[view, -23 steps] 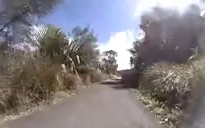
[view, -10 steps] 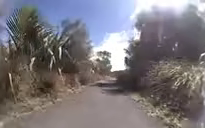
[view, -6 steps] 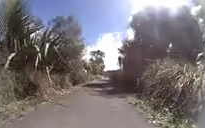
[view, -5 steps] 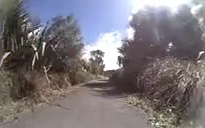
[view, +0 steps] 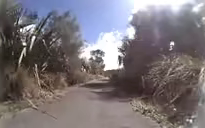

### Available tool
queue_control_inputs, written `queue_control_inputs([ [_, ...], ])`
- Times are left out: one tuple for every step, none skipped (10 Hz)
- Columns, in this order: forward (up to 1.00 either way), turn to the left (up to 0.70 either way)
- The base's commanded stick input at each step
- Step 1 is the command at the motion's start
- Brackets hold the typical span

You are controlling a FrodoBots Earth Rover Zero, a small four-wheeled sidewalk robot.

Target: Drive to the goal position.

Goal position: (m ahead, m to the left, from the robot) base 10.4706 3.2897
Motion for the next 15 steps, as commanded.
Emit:
queue_control_inputs([
  [0.85, 0.34],
  [0.85, 0.34],
  [0.85, 0.34],
  [0.85, 0.23],
  [0.85, 0.12],
  [0.85, 0.01],
  [0.85, 0.0],
  [0.85, 0.0],
  [0.85, 0.0],
  [0.85, 0.0],
  [0.85, 0.0],
  [0.85, 0.0],
  [0.85, 0.0],
  [0.85, 0.0],
  [0.85, 0.0],
])
